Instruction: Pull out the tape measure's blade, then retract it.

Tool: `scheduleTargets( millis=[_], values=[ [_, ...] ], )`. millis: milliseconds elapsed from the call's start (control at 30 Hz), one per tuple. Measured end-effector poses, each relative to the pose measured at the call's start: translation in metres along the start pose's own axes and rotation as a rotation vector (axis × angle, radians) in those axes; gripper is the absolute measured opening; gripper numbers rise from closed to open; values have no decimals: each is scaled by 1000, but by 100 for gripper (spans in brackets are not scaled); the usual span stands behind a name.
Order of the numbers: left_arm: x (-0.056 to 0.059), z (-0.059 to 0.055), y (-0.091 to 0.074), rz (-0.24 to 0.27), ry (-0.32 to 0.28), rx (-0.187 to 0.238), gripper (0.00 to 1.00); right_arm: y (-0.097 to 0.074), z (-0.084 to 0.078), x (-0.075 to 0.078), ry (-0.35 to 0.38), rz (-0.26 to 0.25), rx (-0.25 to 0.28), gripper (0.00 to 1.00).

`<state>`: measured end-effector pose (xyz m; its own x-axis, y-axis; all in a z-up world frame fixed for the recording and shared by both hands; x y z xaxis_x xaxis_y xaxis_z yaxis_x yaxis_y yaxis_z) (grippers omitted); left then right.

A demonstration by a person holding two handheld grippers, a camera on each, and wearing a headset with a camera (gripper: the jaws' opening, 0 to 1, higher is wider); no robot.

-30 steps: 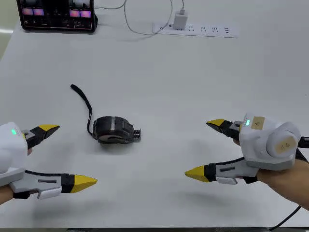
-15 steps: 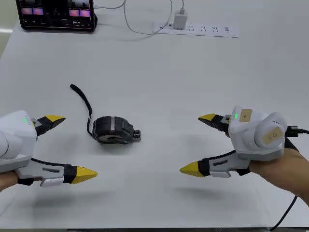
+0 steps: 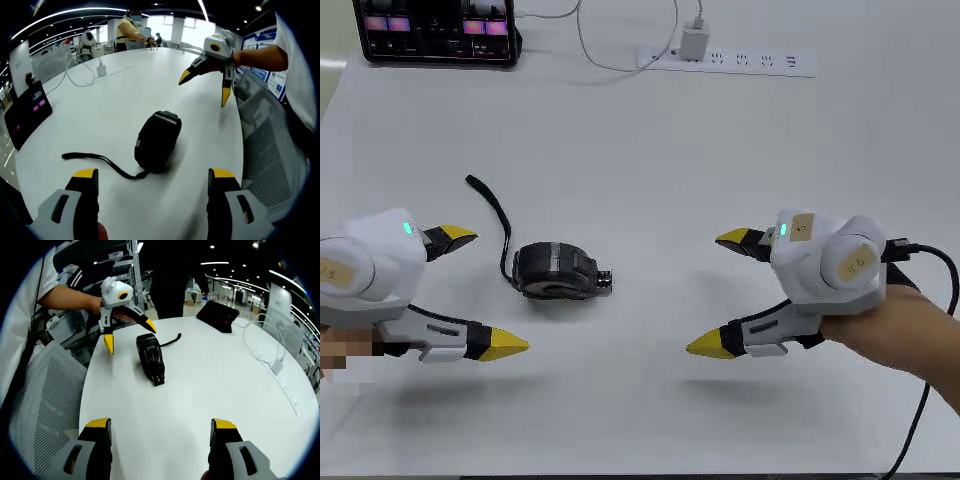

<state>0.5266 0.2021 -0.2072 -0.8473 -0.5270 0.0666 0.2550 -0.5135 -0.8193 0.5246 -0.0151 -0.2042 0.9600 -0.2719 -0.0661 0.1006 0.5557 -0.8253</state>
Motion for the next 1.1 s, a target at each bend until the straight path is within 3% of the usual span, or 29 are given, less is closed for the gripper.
scheduleTargets(
  millis=[367, 767, 1100],
  values=[
    [-9, 6, 8, -19, 49, -46, 75, 7, 9, 6, -22, 14, -1, 79],
    [-6, 12, 25, -69, 111, -91, 56, 14, 13, 6, -25, 33, 1, 79],
    [-4, 16, 37, -94, 144, -119, 49, 17, 15, 8, -24, 38, 5, 79]
  ],
)
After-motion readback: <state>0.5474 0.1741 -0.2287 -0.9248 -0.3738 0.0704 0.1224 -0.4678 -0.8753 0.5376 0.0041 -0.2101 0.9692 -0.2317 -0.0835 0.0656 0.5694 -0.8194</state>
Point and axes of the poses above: the centre of the closed fingertips' face, and the gripper's own axes: y roughly forward along the fingers, x roughly to its right, z roughly out of its top, the point moved 2 cm from there along -y, roughly backward along the fingers, and after that the axes turned 10 degrees about -x, right-handed, at the moved point
